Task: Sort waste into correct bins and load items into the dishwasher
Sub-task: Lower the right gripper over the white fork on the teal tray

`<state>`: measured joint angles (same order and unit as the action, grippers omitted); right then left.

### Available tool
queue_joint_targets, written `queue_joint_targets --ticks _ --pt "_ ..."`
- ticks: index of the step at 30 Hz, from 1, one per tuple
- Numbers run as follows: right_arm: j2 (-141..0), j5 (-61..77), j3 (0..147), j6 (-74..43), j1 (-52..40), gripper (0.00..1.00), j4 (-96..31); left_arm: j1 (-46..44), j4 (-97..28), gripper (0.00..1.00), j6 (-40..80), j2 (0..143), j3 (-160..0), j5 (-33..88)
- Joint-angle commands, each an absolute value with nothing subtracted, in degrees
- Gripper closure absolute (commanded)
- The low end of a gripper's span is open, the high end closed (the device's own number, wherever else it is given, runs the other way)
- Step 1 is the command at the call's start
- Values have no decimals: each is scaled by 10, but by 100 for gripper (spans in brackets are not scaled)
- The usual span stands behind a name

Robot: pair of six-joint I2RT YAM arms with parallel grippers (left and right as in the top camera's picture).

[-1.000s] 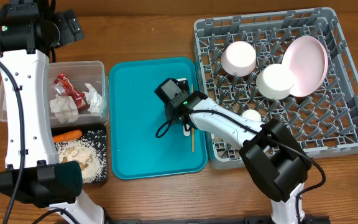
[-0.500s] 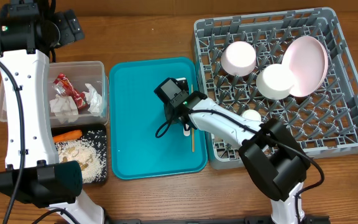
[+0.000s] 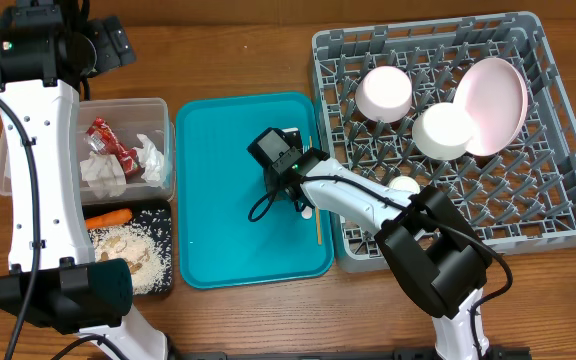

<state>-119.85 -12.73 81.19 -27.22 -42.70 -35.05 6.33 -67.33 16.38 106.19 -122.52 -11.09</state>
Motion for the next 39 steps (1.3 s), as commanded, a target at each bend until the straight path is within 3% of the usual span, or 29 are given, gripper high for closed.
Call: queue_joint_targets --ticks 1,5,7,8,15,18,26,29,39 --pt "-1202 -94 815 -277 -426 45 -348 63 -673 0 169 1053 -1239 -106" --pt "-1202 -50 817 -277 -426 42 -348 63 -673 0 169 1053 -1239 -106" --pt "-1202 -35 817 -276 -426 11 -350 63 -673 0 169 1053 -1239 -106" --pt "-1202 -27 817 -267 -426 0 -352 63 -673 0 169 1053 -1239 -106" --pt "-1202 40 816 -251 -426 0 -356 63 -673 0 169 1053 -1239 -106" --pt "-1202 39 816 -251 -426 26 -356 63 -673 0 169 1053 -1239 -106" --pt "-1202 40 818 -240 -427 85 -360 63 -673 0 169 1053 -1239 -106" --pt "-1202 39 820 -240 -427 96 -363 63 -673 0 169 1053 -1239 -106" --pt "-1174 -23 823 -270 -429 96 -398 63 -673 0 169 1053 -1239 -106"
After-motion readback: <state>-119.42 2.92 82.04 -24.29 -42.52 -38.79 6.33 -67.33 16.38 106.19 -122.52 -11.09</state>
